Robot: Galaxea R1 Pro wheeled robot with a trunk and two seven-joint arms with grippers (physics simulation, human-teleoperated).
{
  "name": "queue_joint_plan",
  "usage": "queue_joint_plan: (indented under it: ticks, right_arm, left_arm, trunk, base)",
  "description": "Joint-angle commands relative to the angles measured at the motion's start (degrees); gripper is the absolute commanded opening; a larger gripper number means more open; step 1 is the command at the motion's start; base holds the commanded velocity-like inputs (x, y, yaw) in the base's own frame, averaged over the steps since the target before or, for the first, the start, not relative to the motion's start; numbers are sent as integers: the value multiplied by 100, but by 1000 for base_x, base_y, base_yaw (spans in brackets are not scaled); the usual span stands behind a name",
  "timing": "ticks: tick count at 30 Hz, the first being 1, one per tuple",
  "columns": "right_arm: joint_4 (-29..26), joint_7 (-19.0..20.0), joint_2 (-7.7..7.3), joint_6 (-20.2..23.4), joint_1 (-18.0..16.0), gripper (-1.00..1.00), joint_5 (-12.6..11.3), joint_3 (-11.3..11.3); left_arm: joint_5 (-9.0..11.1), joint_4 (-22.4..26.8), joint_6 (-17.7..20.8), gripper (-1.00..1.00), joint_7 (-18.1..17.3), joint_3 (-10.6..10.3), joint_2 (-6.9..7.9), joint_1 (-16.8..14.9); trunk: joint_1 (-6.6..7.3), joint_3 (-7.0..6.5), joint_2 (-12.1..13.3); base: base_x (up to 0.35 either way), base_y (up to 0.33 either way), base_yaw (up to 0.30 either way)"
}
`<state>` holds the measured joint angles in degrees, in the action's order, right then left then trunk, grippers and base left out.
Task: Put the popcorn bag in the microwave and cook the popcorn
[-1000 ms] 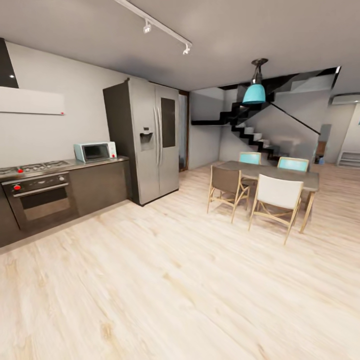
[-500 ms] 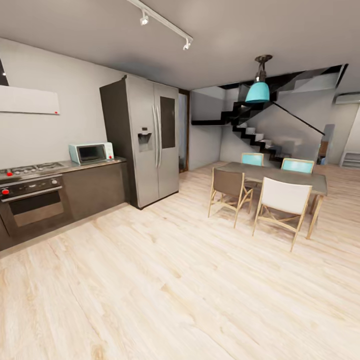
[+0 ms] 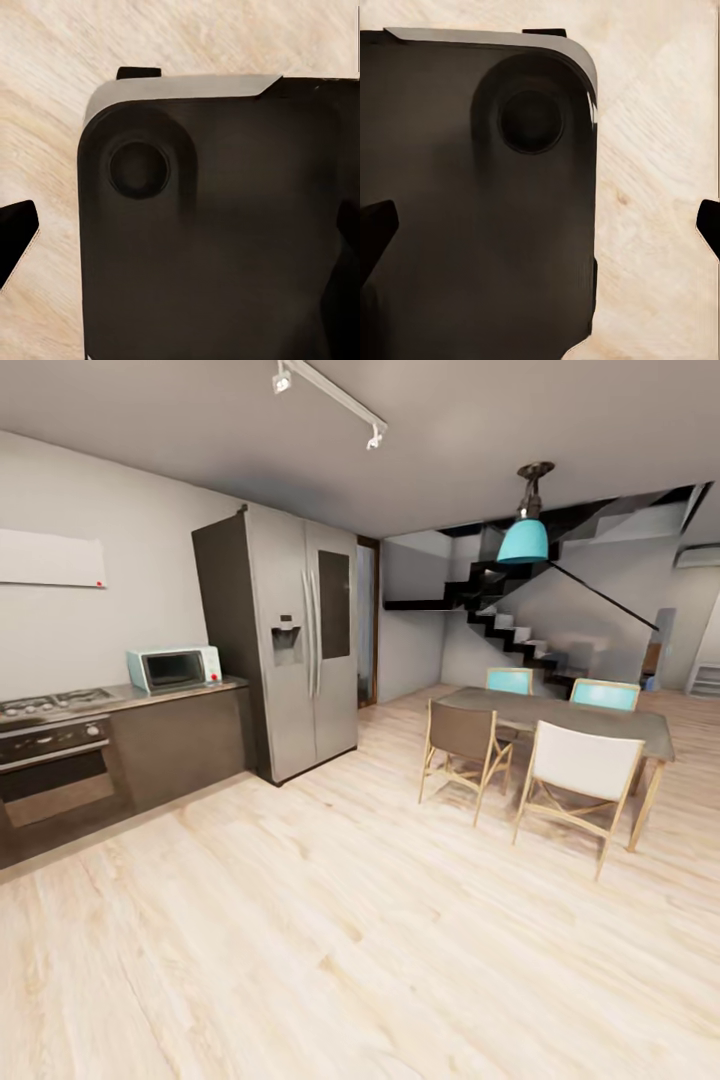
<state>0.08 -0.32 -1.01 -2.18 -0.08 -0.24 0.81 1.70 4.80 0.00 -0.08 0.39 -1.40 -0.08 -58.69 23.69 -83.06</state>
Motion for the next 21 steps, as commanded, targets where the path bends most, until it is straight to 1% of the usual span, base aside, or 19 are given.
queue_joint_plan:
  ticks: [1, 8, 10, 11, 12, 14, 17, 21]
  right_arm:
    - [1, -3, -2, -19, -1, 100, 1, 7]
    - [1, -3, -5, -19, -1, 100, 16, 7]
    - [1, -3, -5, -18, -1, 100, 21, 7]
    - [1, -3, -5, -19, -1, 100, 23, 7]
    - [1, -3, -5, -19, -1, 100, 23, 7]
    - [1, -3, -5, -19, -1, 100, 24, 7]
    - [1, -3, -1, -17, -1, 100, 24, 7]
    - [1, -3, 4, -15, -1, 100, 24, 0]
  left_arm:
    - [16, 7, 0, 100, -1, 4, -1, -1]
    - [28, 18, -31, 100, 8, 5, -1, -1]
    - [127, 20, -34, 100, 8, 5, 2, -1]
    - [246, 21, -40, 100, 12, 2, 6, -1]
    - [303, 21, -66, 100, 17, 0, 7, -1]
    - [381, 11, -210, 100, 23, 3, 2, -1]
    - [418, 3, -328, 100, 33, 0, 0, -1]
    - [427, -4, -351, 100, 34, -2, 8, -1]
  trunk:
    - [-3, 5, -2]
    - [-3, 5, -2]
    - [-3, 5, -2]
    - [-3, 5, -2]
    - [-3, 5, -2]
    - [-3, 5, -2]
    - [-3, 5, -2]
    - [-3, 5, -2]
  base:
    - [321, 0, 0]
    - [321, 0, 0]
    - [321, 0, 0]
    - [321, 0, 0]
    - [321, 0, 0]
    - [321, 0, 0]
    - [321, 0, 0]
    - [321, 0, 0]
